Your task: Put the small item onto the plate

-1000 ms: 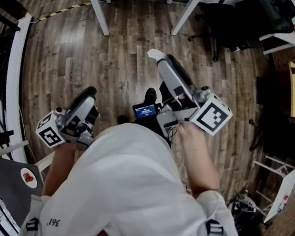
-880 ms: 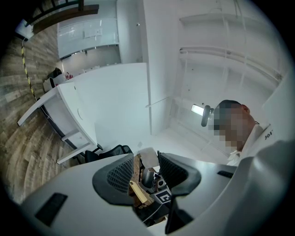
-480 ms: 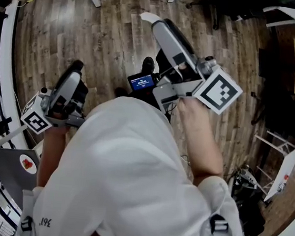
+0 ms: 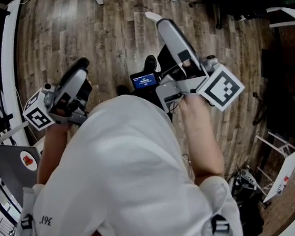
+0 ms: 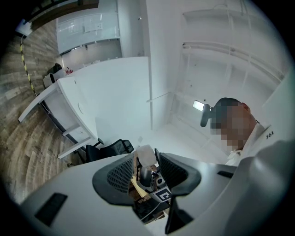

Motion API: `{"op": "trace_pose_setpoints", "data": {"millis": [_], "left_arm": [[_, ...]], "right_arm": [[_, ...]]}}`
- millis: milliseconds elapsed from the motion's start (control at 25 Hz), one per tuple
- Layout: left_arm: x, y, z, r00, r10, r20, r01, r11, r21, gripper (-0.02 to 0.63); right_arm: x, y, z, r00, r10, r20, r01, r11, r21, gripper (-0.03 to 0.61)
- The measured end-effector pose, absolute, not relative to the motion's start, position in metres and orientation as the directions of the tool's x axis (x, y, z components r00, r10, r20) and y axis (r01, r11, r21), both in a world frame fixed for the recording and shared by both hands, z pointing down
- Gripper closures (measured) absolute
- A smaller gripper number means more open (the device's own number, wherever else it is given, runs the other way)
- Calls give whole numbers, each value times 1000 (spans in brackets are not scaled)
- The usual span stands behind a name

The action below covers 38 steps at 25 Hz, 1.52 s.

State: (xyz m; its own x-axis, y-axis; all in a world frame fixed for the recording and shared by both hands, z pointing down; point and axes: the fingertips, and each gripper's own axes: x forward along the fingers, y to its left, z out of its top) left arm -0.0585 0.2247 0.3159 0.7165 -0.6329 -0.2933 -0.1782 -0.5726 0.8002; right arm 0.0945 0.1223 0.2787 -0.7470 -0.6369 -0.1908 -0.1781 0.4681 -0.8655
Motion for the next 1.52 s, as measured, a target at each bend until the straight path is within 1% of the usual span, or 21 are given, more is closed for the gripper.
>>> {"op": "trace_pose_setpoints", "data": {"millis": [600,1080,1520], "left_arm": [[-56,225,320,742,-609,-281,-172,-577,798,434],[-54,219,327,737,-621,-268,-174,-557,812,434],[-42,166,335,752,-619,-227,-177,-521,835,434]], "right_arm": [[83,126,290,-768,-623,-147,-210,462,-862,261],[83,119,300,-774,-621,-119,-221,441,-870,261],[100,64,316,-758,-648,-78,-247,396,-884,261]]}}
